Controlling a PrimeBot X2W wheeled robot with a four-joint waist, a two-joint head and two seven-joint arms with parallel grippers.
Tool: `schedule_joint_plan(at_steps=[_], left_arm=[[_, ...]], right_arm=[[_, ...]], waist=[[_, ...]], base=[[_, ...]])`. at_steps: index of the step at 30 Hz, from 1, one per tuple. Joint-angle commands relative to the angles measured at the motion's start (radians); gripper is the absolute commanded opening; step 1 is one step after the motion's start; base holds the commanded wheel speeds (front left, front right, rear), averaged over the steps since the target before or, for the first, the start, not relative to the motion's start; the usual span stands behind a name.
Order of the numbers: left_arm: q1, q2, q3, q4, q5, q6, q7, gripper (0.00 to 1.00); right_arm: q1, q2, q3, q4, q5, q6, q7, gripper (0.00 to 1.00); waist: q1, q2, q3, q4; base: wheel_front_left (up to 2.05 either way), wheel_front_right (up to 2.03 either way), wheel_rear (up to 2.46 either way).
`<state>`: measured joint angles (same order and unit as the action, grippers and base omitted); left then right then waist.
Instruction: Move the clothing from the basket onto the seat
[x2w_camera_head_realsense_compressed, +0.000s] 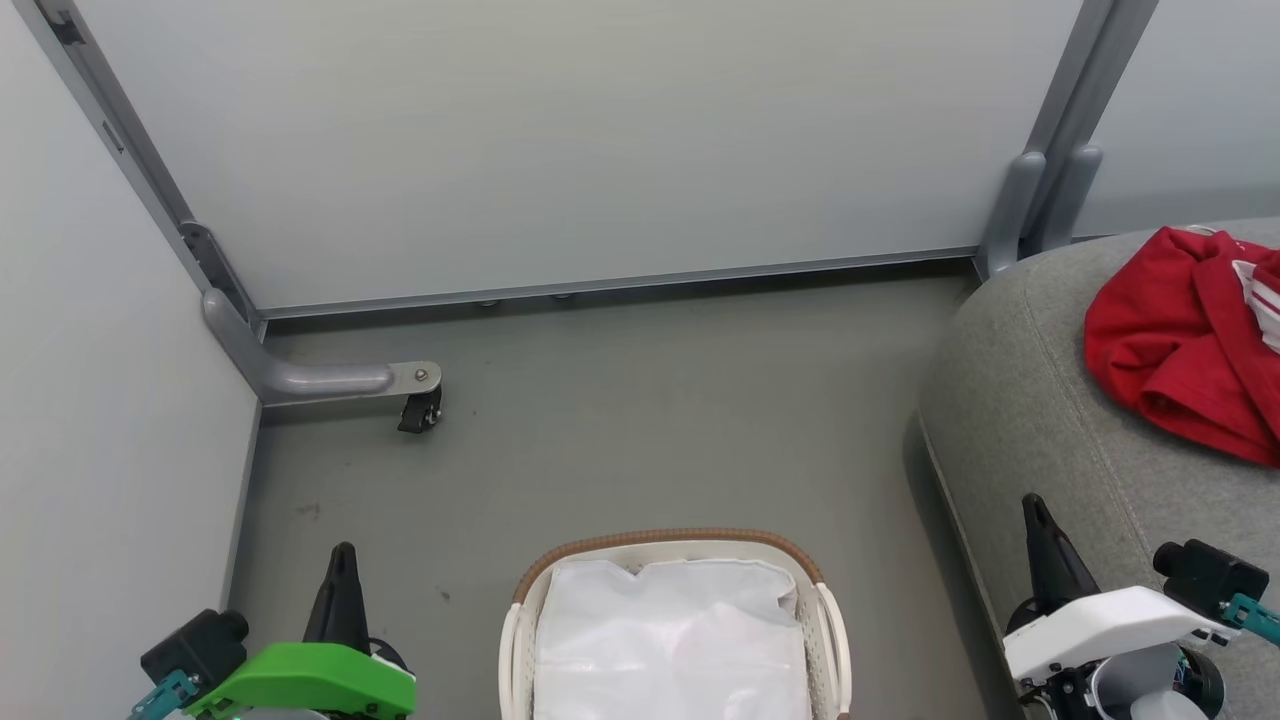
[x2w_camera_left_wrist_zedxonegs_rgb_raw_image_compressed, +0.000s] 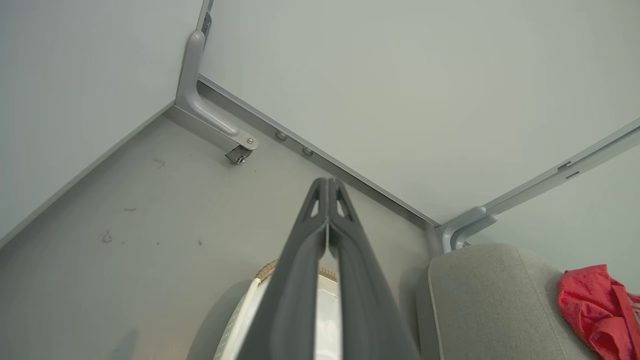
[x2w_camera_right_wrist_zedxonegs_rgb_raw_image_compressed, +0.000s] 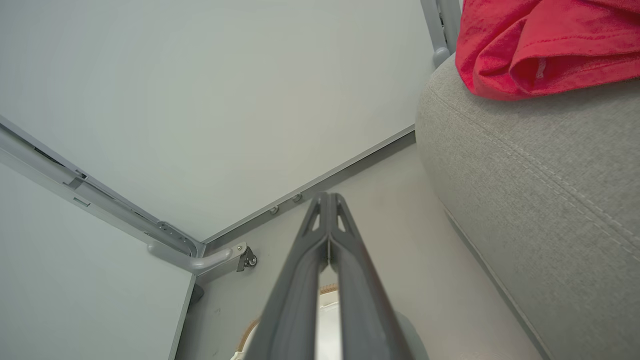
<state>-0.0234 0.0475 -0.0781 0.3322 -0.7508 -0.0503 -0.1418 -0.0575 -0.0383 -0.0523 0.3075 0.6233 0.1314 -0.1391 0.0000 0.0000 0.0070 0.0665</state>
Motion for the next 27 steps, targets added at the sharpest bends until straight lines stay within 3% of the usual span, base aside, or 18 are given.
schedule_joint_plan(at_steps=[1,27], left_arm=[[-0.03,0.003,0.011,-0.017,-0.034,-0.007,0.008,0.0],[-0.054,0.004,0.076,-0.043,-0.33,-0.034,0.097,0.0]], right_arm=[[-0.026,-0.007,-0.005,-0.018,0.039,0.0,0.009,0.0],[-0.038,-0.01,-0.026,-0.036,0.378,-0.001,0.097,0.0]], waist=[[0.0,0.0,0.0,-0.001],[0.0,0.0,-0.001,-0.018]], base=[[0.0,0.0,0.0],[0.0,0.0,0.0]])
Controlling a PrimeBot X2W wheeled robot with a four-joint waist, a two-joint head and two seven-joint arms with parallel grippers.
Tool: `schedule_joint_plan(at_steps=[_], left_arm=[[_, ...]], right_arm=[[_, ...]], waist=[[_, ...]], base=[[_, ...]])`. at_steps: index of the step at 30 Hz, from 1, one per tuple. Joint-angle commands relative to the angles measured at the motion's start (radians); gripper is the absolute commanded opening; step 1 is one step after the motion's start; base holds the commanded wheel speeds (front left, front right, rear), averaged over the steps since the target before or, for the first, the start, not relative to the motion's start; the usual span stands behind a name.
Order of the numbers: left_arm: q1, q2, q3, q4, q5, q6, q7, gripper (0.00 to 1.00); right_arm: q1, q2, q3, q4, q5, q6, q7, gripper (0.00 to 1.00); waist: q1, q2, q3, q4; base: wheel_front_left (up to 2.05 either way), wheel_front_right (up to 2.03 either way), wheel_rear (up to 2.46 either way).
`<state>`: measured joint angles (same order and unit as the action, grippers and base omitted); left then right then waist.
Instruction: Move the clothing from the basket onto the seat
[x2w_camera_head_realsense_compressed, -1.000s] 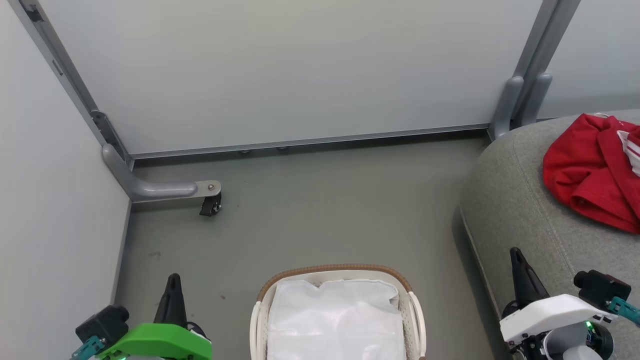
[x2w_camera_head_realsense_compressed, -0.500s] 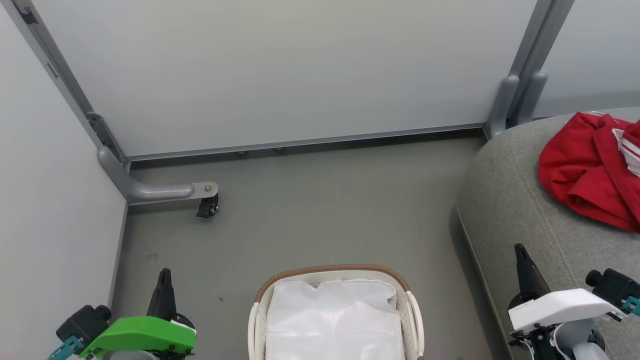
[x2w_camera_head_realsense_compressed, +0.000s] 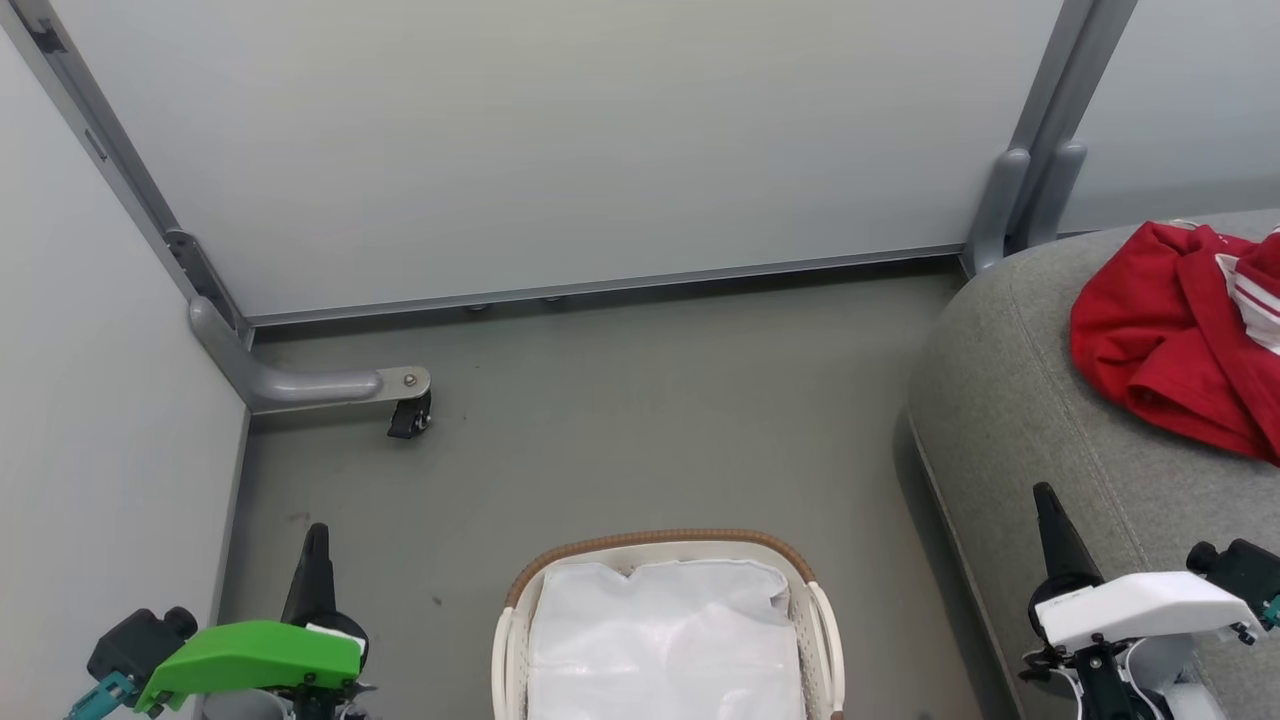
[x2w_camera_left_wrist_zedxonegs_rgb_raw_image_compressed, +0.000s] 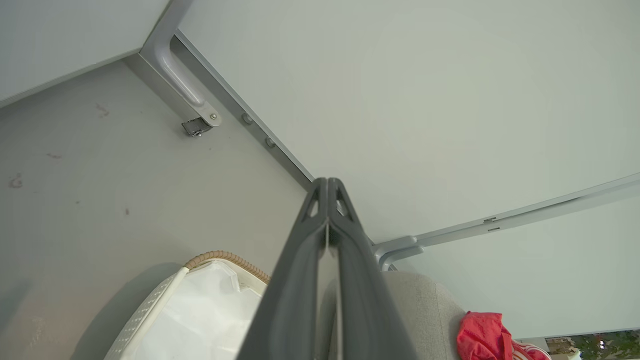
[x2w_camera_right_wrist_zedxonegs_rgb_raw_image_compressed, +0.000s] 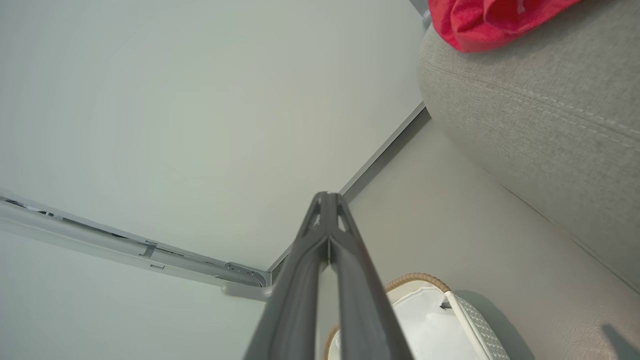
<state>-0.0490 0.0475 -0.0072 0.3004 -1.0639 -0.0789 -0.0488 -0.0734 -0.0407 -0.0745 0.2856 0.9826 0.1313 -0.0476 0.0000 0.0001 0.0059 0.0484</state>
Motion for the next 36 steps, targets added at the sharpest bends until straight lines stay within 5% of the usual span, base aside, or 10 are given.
schedule_joint_plan(at_steps=[1,36], left_arm=[[-0.03,0.004,0.008,-0.012,-0.028,-0.007,0.007,0.0],[-0.052,0.005,0.074,-0.038,-0.326,-0.035,0.098,0.0]], right_arm=[[-0.022,-0.007,-0.004,-0.015,0.031,0.0,0.009,0.0],[-0.032,-0.01,-0.026,-0.032,0.374,-0.001,0.098,0.0]], waist=[[0.0,-0.0001,0.0,-0.001],[0.0,-0.0001,-0.001,-0.024]], base=[[0.0,0.0,0.0],[0.0,0.0,0.0]])
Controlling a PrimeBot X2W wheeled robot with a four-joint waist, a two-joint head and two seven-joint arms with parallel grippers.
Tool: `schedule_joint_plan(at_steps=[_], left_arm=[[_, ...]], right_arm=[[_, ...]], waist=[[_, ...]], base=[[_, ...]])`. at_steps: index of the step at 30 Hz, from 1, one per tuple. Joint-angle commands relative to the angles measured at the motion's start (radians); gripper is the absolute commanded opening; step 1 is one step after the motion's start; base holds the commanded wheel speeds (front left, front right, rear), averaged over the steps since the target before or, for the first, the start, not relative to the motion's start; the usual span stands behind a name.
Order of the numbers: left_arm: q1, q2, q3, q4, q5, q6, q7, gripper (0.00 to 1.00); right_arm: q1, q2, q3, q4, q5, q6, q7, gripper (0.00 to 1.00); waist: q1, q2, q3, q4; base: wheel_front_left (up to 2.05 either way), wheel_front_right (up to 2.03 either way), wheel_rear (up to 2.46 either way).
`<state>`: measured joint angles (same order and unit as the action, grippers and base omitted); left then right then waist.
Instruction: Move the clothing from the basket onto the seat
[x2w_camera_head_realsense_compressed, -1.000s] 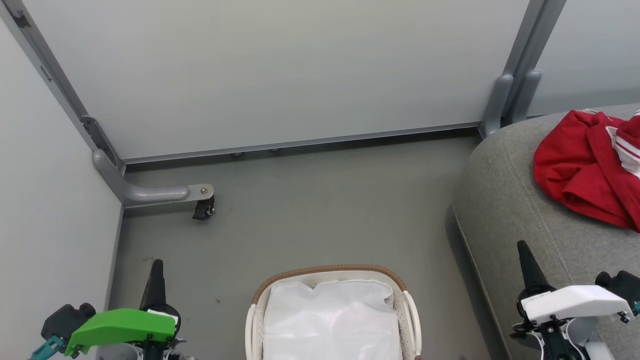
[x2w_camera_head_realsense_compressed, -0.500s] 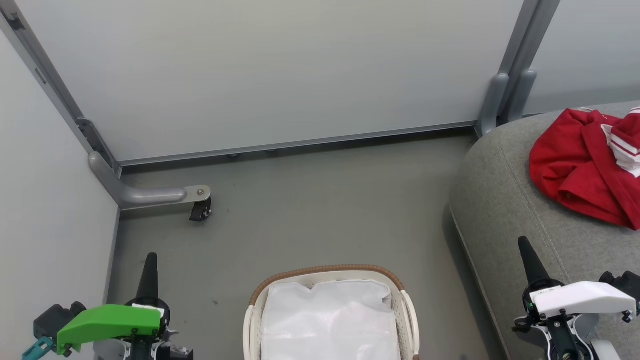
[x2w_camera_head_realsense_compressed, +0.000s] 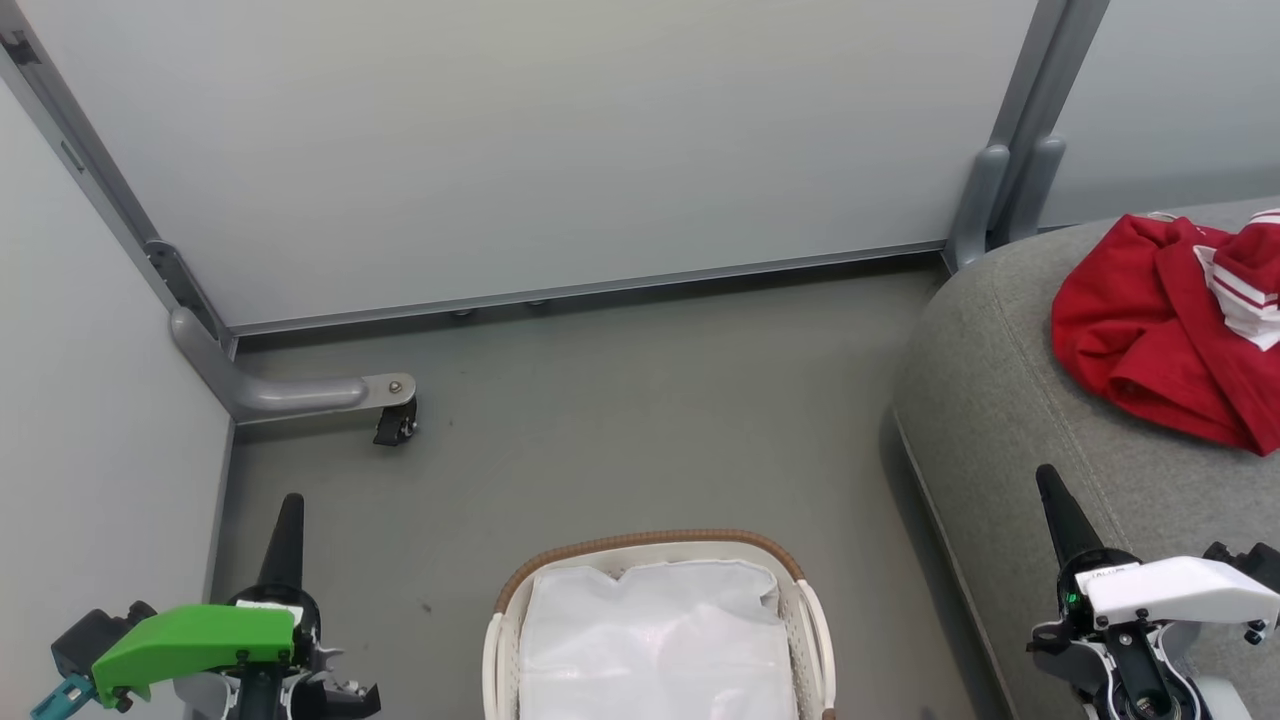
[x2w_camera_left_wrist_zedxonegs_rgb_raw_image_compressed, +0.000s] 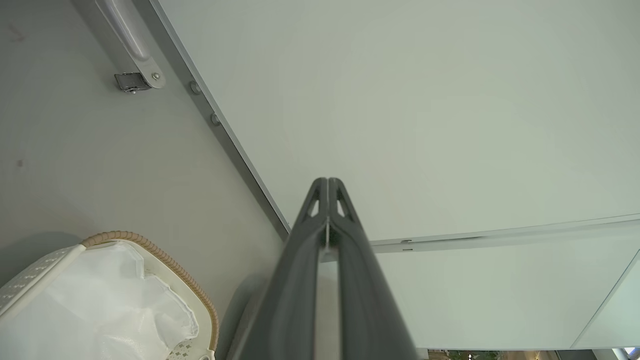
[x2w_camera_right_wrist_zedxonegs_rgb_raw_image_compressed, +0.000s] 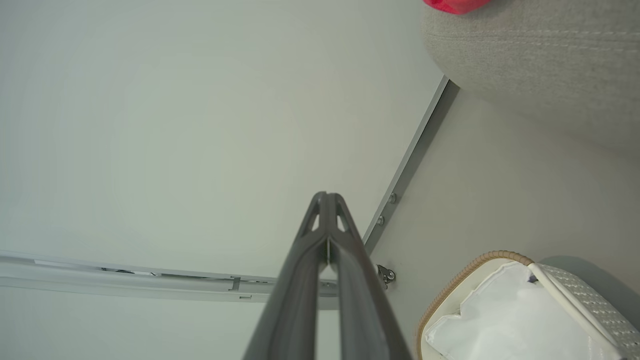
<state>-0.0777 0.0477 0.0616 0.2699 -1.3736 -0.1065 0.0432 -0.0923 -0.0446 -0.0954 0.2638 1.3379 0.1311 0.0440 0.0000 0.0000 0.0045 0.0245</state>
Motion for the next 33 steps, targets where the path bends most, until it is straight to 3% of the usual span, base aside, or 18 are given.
schedule_joint_plan(at_steps=[1,33], left_arm=[[-0.023,0.005,0.007,-0.008,-0.022,-0.008,0.008,0.0],[-0.037,0.005,0.054,-0.026,-0.23,-0.028,0.071,0.0]], right_arm=[[-0.013,-0.006,-0.006,-0.01,0.025,0.0,0.008,0.0],[-0.02,-0.008,-0.02,-0.02,0.263,-0.001,0.069,0.0]], waist=[[0.0,0.0,0.0,-0.001],[0.0,0.0,-0.001,-0.022]], base=[[0.0,0.0,0.0],[0.0,0.0,0.0]])
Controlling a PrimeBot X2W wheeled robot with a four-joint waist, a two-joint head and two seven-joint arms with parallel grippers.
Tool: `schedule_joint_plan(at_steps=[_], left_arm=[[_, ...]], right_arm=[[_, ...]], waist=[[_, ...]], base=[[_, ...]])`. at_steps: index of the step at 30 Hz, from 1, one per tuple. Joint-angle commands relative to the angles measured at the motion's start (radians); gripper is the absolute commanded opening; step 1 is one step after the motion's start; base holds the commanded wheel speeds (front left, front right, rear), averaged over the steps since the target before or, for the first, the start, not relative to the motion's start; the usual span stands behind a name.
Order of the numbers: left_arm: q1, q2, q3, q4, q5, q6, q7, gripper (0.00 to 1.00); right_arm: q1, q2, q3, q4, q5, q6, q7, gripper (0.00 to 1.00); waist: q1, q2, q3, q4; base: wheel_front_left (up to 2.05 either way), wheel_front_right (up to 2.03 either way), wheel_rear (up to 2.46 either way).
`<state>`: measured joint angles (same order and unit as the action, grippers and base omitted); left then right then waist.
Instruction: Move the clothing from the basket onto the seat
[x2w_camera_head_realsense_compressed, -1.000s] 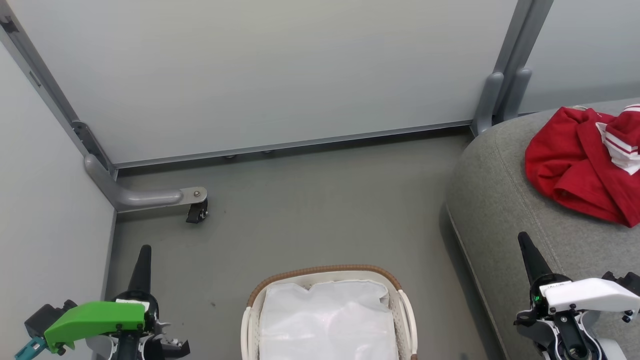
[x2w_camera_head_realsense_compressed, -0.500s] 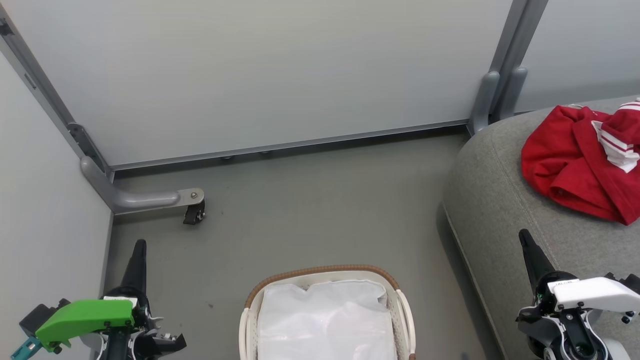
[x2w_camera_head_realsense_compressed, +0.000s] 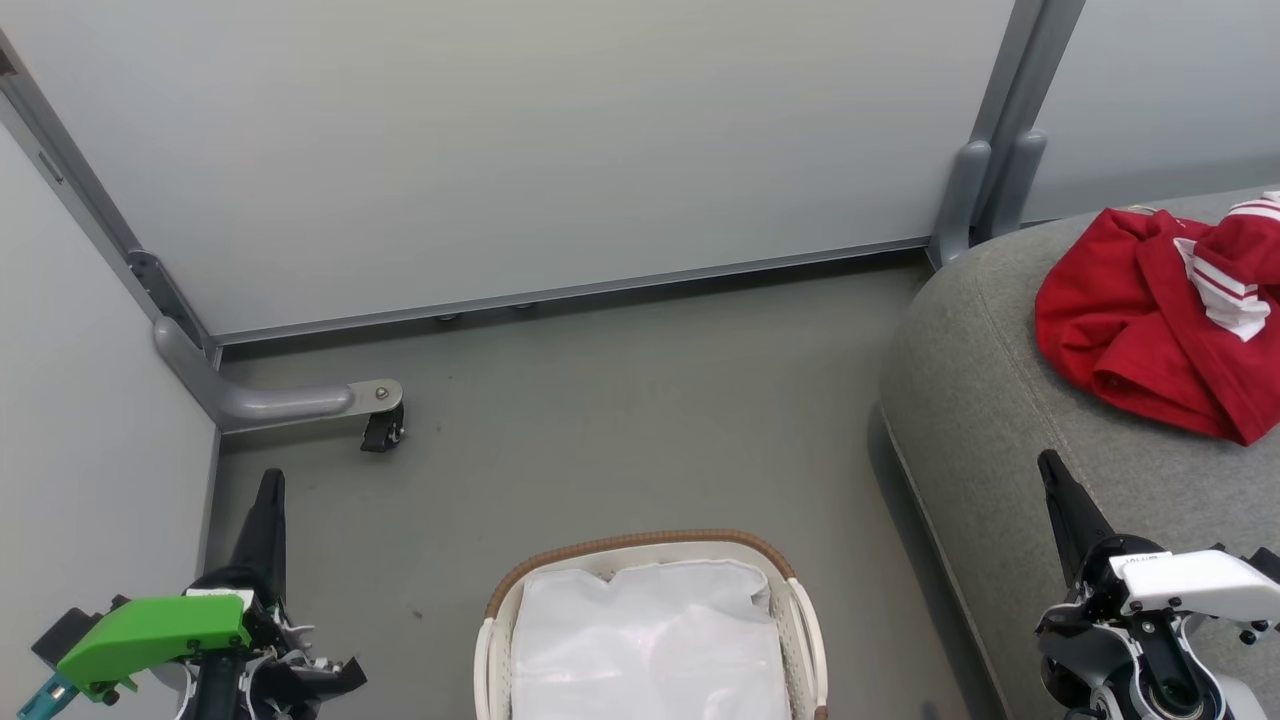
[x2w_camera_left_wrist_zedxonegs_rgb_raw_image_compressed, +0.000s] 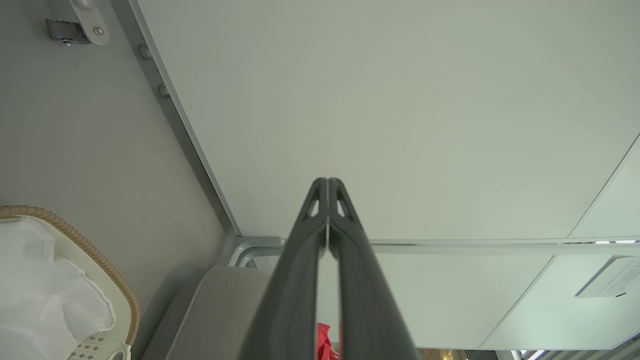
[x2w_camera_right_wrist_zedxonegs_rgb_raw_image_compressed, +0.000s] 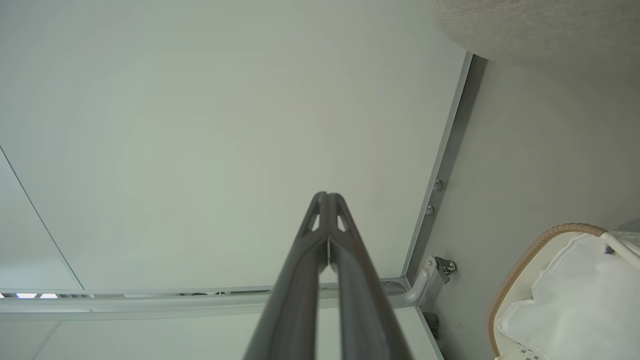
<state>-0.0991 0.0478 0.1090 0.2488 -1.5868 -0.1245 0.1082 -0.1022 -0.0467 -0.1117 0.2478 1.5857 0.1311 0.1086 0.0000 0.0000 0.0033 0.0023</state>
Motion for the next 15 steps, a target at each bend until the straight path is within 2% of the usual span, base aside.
schedule_joint_plan(at_steps=[1,15], left_arm=[[-0.016,0.005,0.007,-0.005,-0.021,-0.01,0.006,0.0],[-0.015,0.005,0.009,-0.005,-0.027,-0.009,0.01,0.0]], right_arm=[[-0.011,-0.006,-0.004,-0.005,0.02,-0.001,0.006,0.0],[-0.01,-0.006,-0.004,-0.005,0.029,-0.001,0.009,0.0]], waist=[[0.0,0.0,0.0,-0.001],[0.0,0.0,0.0,-0.002]], base=[[0.0,0.0,0.0],[0.0,0.0,0.0]])
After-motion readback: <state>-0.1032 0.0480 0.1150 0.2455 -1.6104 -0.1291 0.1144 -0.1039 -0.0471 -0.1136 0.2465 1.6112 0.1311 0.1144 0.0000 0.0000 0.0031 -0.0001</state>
